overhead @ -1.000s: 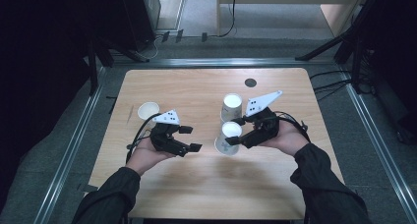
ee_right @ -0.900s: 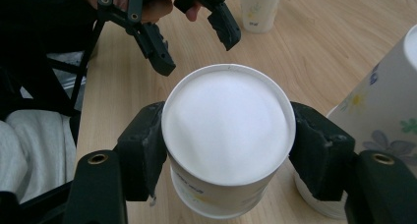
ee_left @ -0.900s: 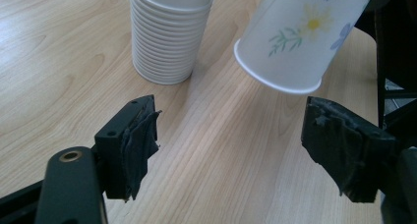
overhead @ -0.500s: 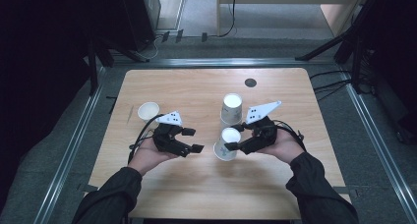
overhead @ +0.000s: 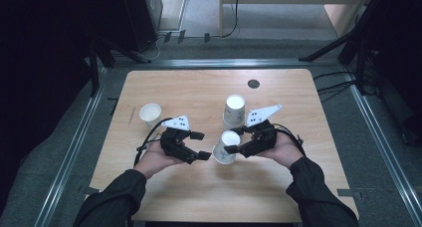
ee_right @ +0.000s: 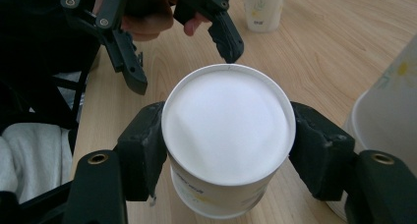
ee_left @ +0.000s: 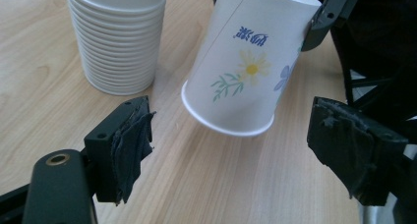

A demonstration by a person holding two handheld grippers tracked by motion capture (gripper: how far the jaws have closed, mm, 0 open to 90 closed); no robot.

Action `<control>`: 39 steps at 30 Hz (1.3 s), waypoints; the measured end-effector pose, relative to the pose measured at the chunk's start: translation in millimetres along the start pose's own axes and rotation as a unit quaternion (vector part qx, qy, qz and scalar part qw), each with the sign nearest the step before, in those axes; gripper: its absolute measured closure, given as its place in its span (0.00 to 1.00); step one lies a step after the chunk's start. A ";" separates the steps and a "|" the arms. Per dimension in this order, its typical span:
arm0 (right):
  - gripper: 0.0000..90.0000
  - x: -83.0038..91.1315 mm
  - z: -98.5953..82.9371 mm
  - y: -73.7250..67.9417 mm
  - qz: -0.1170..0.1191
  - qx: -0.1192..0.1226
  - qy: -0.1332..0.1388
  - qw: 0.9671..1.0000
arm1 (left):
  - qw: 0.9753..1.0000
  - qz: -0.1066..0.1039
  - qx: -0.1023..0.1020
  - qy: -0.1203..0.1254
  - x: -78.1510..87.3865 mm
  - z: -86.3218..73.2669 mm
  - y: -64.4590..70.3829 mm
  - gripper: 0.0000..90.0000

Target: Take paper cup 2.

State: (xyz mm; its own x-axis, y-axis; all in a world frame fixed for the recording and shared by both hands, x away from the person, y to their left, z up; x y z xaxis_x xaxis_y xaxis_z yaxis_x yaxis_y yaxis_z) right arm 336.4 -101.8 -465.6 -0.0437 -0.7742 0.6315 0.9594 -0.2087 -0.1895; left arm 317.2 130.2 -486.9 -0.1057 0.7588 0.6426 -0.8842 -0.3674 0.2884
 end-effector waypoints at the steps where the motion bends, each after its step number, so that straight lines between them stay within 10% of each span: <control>1: 0.39 -1.0 1.1 -0.3 0.002 -0.001 0.002 1.000 | 1.000 -0.002 0.001 0.002 -1.6 0.1 -0.4 0.19; 39: 0.40 -18.5 22.9 -13.6 0.018 0.005 0.024 1.000 | 0.999 -0.019 -0.031 0.018 -16.7 2.9 4.6 0.24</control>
State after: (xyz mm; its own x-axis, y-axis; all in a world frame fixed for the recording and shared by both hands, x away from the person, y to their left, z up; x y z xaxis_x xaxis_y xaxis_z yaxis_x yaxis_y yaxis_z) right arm 330.6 -71.0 -457.5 -0.0222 -0.8092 0.5871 0.9633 -0.1744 -0.2040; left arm 316.3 114.3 -494.2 -0.0877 0.7908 0.6057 -0.9145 -0.3050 0.2658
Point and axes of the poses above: each handheld gripper's, and its own axes: x roughly backward along the jaws, z roughly out of its top, y roughly to its right, the point moved 3 cm from there along -x, roughly forward along the jaws, and after that the axes turned 7 degrees about -y, right-handed, at the moved point
